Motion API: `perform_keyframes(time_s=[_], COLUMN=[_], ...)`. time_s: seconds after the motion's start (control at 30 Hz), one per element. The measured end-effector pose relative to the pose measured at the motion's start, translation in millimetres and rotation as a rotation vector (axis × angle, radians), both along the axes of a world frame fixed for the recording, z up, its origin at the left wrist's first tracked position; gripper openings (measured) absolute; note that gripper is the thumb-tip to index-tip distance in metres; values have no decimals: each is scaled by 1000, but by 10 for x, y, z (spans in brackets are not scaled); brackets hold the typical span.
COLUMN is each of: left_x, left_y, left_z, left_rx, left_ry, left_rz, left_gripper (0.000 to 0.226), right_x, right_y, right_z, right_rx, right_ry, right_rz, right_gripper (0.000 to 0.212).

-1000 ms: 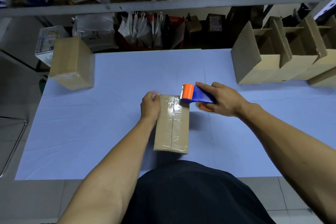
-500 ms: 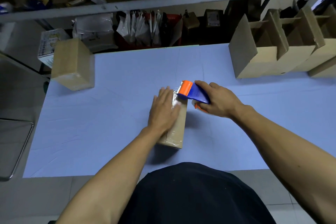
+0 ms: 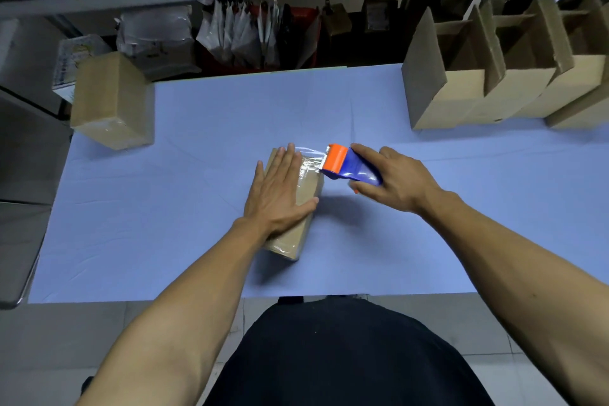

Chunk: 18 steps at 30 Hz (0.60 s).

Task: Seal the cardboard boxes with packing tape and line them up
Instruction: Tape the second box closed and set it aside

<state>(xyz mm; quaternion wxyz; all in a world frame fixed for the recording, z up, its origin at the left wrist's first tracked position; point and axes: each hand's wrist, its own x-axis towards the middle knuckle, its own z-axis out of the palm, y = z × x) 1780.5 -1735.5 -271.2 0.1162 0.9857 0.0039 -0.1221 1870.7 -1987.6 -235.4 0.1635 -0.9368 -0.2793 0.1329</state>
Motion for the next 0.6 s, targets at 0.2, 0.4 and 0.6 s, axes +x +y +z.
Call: perform_keyframes(time_s=[0.2,0.4,0.6], left_x=[7,8,2], left_y=[-19,-17,-26], left_z=[18,16,11], left_rx=[20,8,-5], left_ry=[7,17,22], left_rz=[19,21,44], left_gripper=[94,93,93], right_x=[-66,-70,-33], right_y=[-205,-96,315], right_z=[-65,-39,170], right_rx=[-53,-130,-273], right_ry=[15,-58,-104], right_rz=[-22,-32,-15], right_gripper=[75,68,58])
